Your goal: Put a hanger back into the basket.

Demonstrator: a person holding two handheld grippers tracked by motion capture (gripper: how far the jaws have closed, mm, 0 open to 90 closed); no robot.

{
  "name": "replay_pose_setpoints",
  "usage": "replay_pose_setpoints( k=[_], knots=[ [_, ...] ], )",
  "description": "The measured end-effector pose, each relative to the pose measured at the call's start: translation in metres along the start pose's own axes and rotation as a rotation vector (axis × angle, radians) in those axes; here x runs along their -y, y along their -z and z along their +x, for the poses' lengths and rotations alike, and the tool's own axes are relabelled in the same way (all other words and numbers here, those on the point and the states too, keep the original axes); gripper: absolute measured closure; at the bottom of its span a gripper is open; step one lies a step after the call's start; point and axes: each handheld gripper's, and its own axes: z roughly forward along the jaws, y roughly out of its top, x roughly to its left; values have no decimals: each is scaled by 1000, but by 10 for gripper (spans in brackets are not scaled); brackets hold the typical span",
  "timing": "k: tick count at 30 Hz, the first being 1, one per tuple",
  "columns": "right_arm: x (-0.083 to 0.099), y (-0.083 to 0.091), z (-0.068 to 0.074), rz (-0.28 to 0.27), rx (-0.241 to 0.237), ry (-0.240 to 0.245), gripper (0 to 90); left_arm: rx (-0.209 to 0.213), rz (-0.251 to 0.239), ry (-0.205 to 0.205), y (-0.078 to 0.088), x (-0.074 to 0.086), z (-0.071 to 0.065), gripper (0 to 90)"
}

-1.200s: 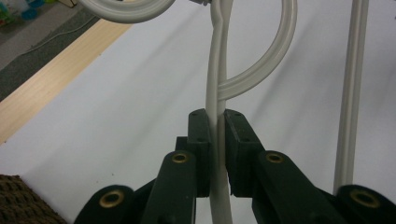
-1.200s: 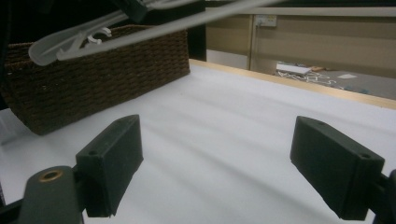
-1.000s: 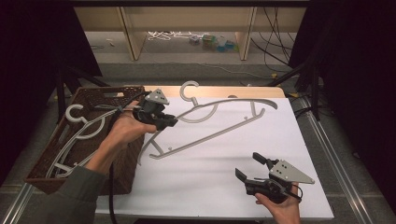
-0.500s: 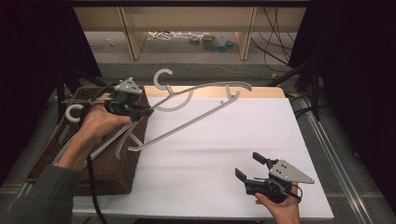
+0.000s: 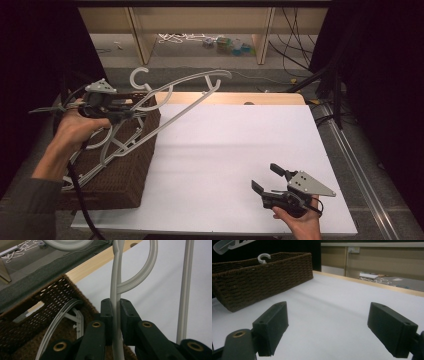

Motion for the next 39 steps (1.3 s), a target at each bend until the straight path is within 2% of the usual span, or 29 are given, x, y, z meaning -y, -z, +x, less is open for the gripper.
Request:
replay_pose_setpoints(
  k=[5,7,9,11,12,13,16,20,29,39],
  knots=[
    [-1,1,0,14,10,3,177,-56,20,54,9,15,16,816],
    [0,0,-1,-1,2,2,177,-56,22,79,10,22,22,816],
    [0,0,0,4,-1,-2,177,-76,14,107,11,27,26,816],
    [0,0,0,4,2,-1,177,-77,24,115,14,33,32,816],
    [0,-1,0,0,-3,0,177,-89,7,137,13,35,33,815],
    [0,0,0,5,2,4,177,-93,11,143,14,38,36,816],
    [0,0,0,5,0,-4,177,-107,31,143,17,46,42,816],
    [-1,1,0,14,11,0,177,-136,34,163,20,57,50,815],
    [0,0,0,4,2,-4,177,-183,53,200,27,80,68,815],
    [0,0,1,1,1,-1,177,-241,70,223,32,101,80,815]
  ],
)
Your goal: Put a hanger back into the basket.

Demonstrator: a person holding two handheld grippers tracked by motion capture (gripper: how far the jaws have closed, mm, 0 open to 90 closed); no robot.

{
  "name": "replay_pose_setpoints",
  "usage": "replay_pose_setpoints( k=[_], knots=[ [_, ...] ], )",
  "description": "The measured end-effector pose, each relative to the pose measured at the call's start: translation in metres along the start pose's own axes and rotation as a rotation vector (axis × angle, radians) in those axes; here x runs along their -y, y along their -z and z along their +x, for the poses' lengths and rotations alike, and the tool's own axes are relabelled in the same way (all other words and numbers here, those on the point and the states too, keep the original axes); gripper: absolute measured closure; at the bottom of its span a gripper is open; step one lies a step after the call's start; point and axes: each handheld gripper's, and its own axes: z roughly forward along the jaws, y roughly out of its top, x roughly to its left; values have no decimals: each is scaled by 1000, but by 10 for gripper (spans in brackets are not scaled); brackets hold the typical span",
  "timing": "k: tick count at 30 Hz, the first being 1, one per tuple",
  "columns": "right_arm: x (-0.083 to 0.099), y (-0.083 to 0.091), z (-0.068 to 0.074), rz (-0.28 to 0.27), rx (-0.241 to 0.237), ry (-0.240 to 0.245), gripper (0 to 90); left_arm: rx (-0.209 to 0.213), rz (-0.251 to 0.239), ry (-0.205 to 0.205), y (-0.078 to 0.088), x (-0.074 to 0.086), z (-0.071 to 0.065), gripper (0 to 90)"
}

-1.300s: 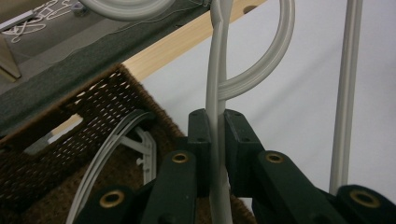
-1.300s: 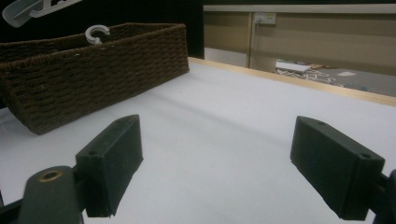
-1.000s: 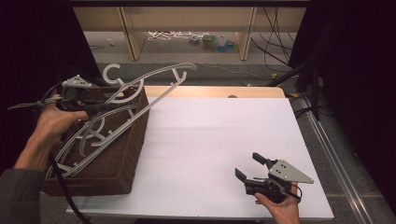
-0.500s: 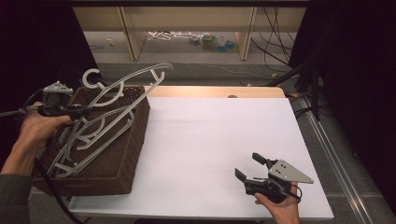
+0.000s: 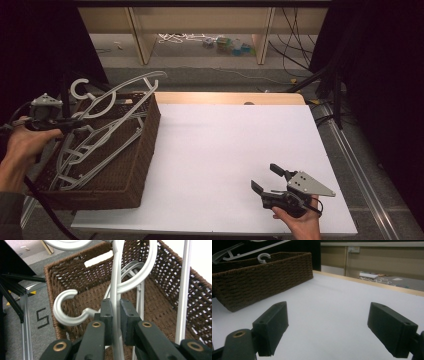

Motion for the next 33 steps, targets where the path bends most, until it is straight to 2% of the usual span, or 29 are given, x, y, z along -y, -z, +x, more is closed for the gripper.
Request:
replay_pose_setpoints(
  k=[8,24,30,31,33],
  knots=[
    [0,0,0,-1,2,-3,177,-25,12,16,-2,13,9,815],
    [0,-1,1,-1,-5,-1,177,-70,58,24,-2,36,22,815],
    [0,0,0,11,-1,2,177,-76,71,-6,-1,42,21,815],
    [1,-2,1,-14,-5,-5,177,-78,74,-5,-1,43,21,815],
    [-1,0,1,12,1,1,177,-88,87,-14,-2,44,22,815]
  ],
)
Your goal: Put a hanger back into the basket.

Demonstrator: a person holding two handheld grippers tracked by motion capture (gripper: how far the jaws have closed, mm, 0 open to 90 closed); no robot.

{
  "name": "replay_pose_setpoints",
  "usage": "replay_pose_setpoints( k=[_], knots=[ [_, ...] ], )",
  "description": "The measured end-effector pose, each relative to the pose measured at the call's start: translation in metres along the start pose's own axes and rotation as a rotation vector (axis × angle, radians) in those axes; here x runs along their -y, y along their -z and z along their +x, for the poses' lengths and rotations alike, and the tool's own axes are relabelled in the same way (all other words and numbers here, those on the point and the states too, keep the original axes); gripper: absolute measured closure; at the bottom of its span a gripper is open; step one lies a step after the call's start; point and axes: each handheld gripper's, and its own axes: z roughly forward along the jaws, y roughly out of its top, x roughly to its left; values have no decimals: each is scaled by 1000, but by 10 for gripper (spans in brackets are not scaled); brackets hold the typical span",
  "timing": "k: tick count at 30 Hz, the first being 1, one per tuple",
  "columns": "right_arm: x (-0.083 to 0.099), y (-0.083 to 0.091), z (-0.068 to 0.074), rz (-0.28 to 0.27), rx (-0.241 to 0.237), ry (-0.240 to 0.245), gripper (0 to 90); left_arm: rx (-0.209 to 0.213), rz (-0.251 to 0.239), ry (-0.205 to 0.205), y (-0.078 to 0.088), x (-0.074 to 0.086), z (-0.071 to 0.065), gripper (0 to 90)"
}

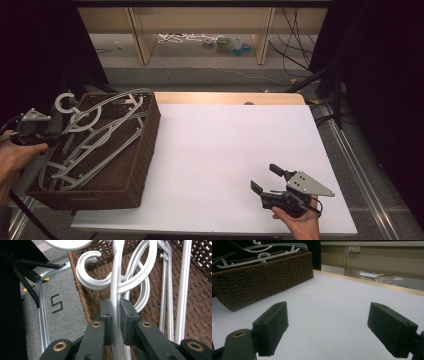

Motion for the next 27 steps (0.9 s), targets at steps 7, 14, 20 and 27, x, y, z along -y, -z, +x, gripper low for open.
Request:
replay_pose_setpoints(
  k=[7,14,20,27],
  knots=[
    [0,-1,0,-8,2,0,177,15,28,-3,-3,5,1,814],
    [1,-2,1,-24,-5,-6,177,4,65,-26,-8,3,-2,813],
    [1,-2,1,-26,-6,-7,178,-7,92,-63,-14,0,-6,812],
    [0,-1,0,-13,-5,-4,178,22,89,-70,-21,-1,-11,810]
  ],
)
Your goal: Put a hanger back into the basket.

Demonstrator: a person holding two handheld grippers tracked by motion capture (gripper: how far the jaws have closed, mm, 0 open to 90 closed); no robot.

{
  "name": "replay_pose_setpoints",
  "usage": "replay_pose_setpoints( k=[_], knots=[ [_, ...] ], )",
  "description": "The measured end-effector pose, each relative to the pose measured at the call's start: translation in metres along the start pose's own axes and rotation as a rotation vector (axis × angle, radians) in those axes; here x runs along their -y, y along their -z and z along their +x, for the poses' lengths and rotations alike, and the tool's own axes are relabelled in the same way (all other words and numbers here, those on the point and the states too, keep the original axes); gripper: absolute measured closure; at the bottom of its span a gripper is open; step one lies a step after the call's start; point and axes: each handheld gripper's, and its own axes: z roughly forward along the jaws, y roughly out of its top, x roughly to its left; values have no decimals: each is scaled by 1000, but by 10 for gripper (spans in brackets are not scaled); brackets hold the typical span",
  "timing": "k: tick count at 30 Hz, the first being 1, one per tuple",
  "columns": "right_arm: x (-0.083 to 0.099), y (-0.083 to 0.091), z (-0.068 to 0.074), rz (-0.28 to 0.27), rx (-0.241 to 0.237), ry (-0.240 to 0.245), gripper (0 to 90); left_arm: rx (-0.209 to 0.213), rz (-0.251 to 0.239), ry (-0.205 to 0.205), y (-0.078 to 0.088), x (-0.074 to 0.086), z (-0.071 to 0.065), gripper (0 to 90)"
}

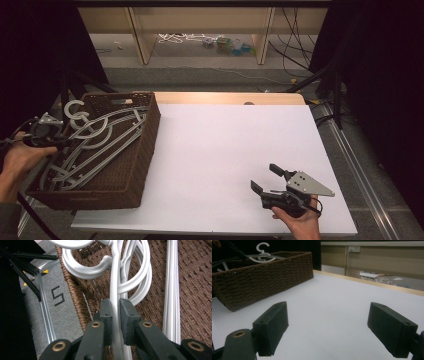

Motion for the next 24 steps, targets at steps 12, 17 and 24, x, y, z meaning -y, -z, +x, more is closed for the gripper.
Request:
replay_pose_setpoints(
  k=[12,17,24],
  knots=[
    [-1,1,0,17,3,5,178,53,74,-18,-17,6,-11,793],
    [1,-2,0,-16,0,-4,178,81,67,14,-23,11,-13,787],
    [0,0,0,1,-1,-1,178,65,7,81,-13,6,-11,638]
  ],
)
